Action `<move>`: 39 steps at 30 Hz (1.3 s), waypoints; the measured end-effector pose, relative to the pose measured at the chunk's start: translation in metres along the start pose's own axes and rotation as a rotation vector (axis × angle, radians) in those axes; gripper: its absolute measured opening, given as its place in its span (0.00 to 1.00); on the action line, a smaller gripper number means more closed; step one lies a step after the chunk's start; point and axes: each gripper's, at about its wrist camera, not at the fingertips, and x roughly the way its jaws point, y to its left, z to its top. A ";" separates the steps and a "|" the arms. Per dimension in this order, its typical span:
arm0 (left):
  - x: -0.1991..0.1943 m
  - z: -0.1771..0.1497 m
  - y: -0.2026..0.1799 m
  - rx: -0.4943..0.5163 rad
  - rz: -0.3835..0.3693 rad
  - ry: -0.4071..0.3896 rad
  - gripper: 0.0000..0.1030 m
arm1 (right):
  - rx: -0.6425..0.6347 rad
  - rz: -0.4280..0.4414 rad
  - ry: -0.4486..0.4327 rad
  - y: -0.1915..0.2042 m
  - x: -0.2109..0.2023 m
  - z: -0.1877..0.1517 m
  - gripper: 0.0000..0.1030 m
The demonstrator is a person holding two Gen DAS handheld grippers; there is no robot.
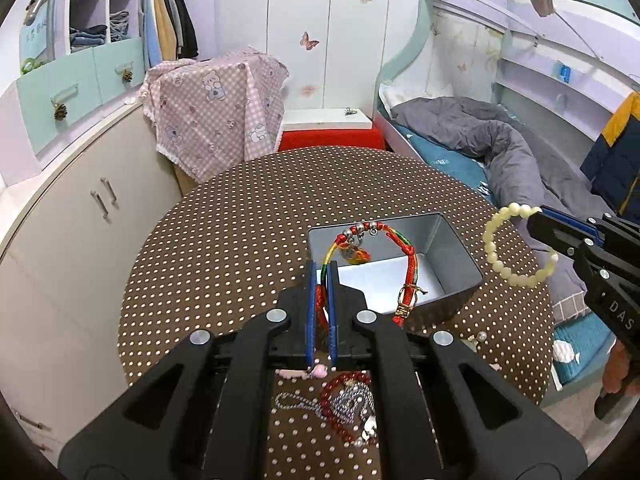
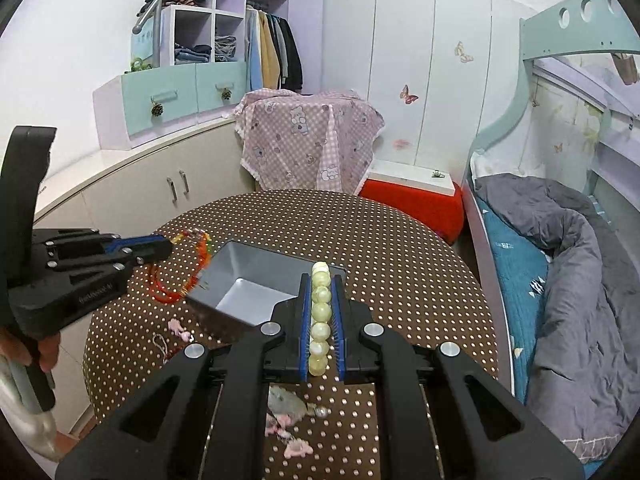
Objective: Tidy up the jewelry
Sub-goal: 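Carry both bracelets over the metal tin and lower them inside, then open both tools in the tin and lift them away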
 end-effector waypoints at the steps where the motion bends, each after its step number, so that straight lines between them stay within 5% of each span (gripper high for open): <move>1: 0.004 0.001 -0.001 0.001 -0.002 0.006 0.05 | -0.002 0.005 0.001 0.001 0.003 0.002 0.08; 14: 0.029 0.012 -0.004 -0.003 -0.030 0.033 0.08 | -0.001 0.048 0.053 0.003 0.039 0.010 0.10; 16: 0.032 0.012 -0.005 0.007 -0.017 0.042 0.39 | -0.002 0.043 0.055 0.002 0.040 0.011 0.19; 17: 0.032 0.012 -0.005 -0.001 -0.005 0.034 0.77 | 0.001 0.041 0.054 0.001 0.041 0.012 0.35; 18: 0.030 0.012 -0.004 -0.016 0.001 0.017 0.81 | 0.005 0.034 0.051 -0.001 0.041 0.012 0.45; 19: 0.028 0.012 -0.002 -0.029 -0.002 0.005 0.81 | 0.005 0.023 0.045 -0.002 0.041 0.012 0.55; 39: 0.026 0.011 0.005 -0.040 0.017 0.024 0.81 | 0.009 -0.006 0.054 -0.008 0.039 0.005 0.56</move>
